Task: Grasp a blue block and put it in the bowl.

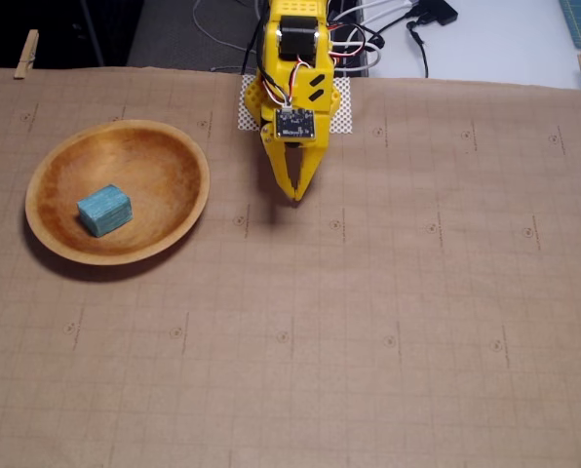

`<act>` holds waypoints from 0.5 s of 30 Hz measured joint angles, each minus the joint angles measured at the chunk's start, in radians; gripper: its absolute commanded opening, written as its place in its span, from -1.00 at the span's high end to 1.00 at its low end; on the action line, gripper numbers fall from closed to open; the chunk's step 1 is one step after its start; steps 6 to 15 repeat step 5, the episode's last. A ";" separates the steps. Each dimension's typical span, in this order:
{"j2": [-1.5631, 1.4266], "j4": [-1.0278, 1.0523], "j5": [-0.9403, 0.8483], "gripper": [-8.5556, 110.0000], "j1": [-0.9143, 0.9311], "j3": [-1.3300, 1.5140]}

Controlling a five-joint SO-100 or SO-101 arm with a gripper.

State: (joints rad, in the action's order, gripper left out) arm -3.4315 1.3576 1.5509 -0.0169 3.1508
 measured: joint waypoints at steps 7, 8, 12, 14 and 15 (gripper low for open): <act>0.000 0.000 0.000 0.91 0.000 -0.002; 0.000 0.000 0.000 0.91 0.000 -0.002; 0.000 0.000 0.000 0.91 0.000 -0.002; 0.000 0.000 0.000 0.91 0.000 -0.002; 0.000 0.000 0.000 0.91 0.000 -0.002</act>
